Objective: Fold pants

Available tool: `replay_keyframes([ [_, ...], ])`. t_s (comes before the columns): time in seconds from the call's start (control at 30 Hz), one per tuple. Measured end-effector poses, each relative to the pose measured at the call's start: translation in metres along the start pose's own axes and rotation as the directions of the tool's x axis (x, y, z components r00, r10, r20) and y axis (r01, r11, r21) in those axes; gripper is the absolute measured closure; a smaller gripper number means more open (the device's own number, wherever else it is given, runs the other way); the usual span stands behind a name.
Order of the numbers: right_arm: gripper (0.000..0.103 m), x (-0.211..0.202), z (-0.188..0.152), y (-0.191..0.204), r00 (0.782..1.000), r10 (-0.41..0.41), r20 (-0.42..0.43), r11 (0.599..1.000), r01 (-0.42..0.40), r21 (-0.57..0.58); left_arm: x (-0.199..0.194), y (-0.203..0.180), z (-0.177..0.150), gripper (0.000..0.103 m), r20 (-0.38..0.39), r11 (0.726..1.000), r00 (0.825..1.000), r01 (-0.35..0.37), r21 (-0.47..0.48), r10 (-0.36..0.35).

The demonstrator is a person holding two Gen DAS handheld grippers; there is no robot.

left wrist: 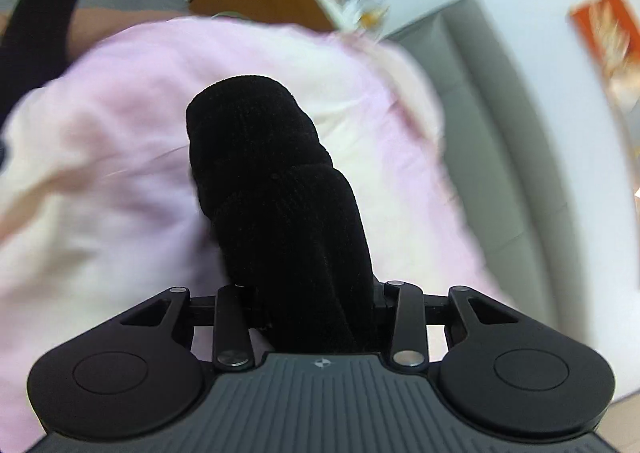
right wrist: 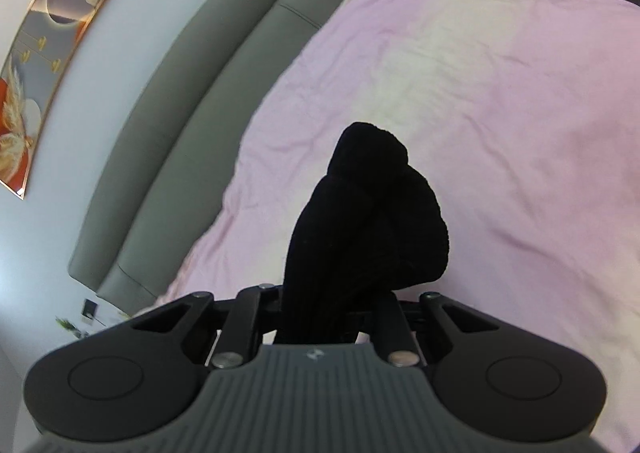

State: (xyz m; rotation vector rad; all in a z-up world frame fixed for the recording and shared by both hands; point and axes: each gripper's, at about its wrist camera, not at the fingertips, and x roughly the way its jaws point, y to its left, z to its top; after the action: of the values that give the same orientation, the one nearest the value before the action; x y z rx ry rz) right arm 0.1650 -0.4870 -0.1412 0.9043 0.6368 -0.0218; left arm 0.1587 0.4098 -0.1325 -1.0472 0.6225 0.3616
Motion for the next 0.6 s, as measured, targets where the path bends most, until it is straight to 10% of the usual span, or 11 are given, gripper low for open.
replay_keyframes([
  [0.1, 0.091, -0.004, -0.048, -0.058, 0.991, -0.118, -0.06, 0.991, 0.121, 0.054, 0.013, 0.051, -0.026, 0.059, -0.106, 0.995, 0.99, -0.097, -0.03, 0.093],
  [0.23, 0.074, -0.013, -0.083, -0.132, 0.991, -0.116, -0.063, 0.962, 0.127, 0.24, 0.011, 0.07, -0.036, 0.05, -0.071, 0.998, 0.997, -0.041, -0.055, 0.037],
  [0.43, 0.063, -0.02, -0.083, -0.112, 0.99, -0.14, -0.016, 0.973, 0.141, 0.185, -0.01, 0.041, -0.046, 0.048, -0.013, 0.986, 0.986, -0.166, 0.017, 0.167],
  [0.6, 0.063, -0.019, -0.088, -0.129, 0.993, -0.119, 0.003, 0.953, 0.113, 0.281, -0.048, 0.027, -0.07, 0.023, 0.122, 0.953, 0.945, -0.304, -0.007, 0.303],
])
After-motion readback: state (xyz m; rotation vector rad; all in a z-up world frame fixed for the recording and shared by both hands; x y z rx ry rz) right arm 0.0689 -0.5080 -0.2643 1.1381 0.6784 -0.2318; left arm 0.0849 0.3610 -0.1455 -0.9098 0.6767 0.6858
